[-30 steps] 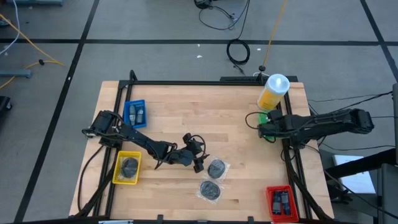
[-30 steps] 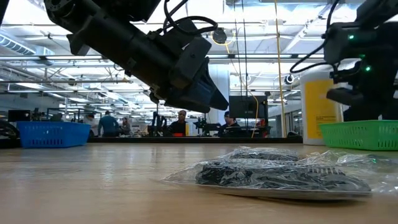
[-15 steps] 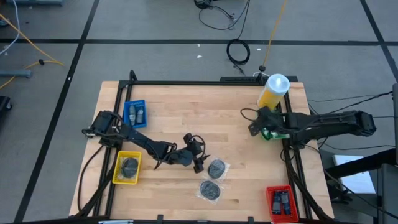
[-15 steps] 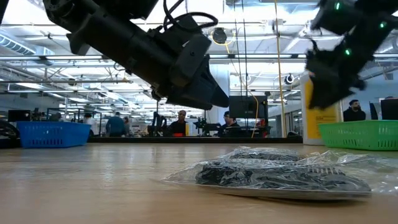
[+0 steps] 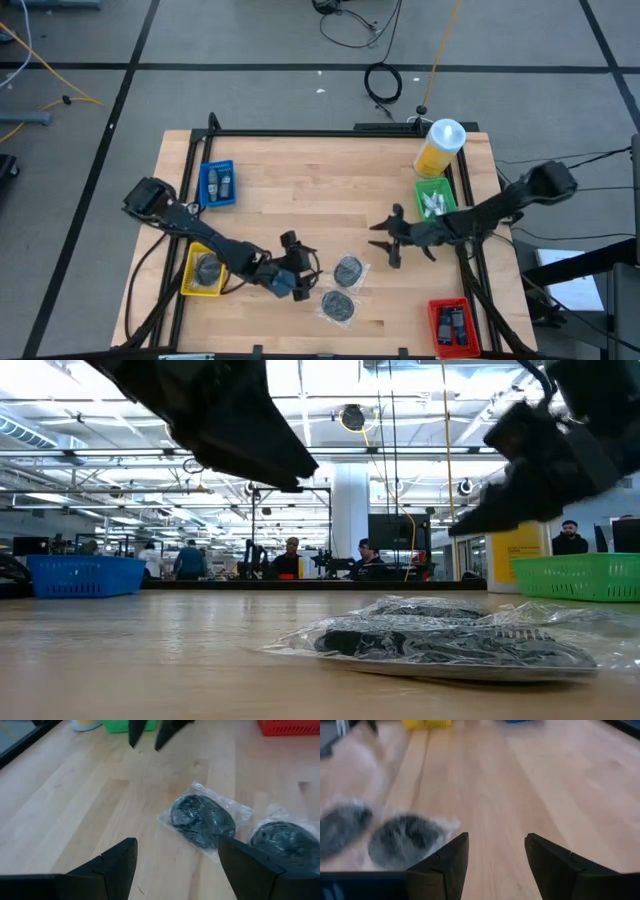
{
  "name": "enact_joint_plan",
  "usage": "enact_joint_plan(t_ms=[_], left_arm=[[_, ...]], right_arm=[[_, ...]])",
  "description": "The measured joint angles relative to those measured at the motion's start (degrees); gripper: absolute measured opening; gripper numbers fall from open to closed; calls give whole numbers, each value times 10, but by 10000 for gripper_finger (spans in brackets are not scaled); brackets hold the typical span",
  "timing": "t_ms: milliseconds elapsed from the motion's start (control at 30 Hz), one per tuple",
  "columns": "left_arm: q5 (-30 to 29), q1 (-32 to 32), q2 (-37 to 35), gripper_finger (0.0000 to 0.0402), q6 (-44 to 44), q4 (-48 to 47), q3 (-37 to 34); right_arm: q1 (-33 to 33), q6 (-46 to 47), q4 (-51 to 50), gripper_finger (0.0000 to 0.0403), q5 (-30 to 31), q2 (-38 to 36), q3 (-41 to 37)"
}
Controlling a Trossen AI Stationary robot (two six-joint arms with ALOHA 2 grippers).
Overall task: Pick & Place Travel size toiletries
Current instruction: Put the black hairbrush into the yellow bin
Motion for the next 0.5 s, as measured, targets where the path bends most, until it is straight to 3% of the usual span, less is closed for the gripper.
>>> enact_joint_plan(t_ms=[233,500], left_arm=[[9,15,12,271,-68,-7,1],[19,61,64,271,-96,59,0]], right_arm=[[4,-88,106,182,-76,118,-4],[3,-108,122,182,-103,135,-4]])
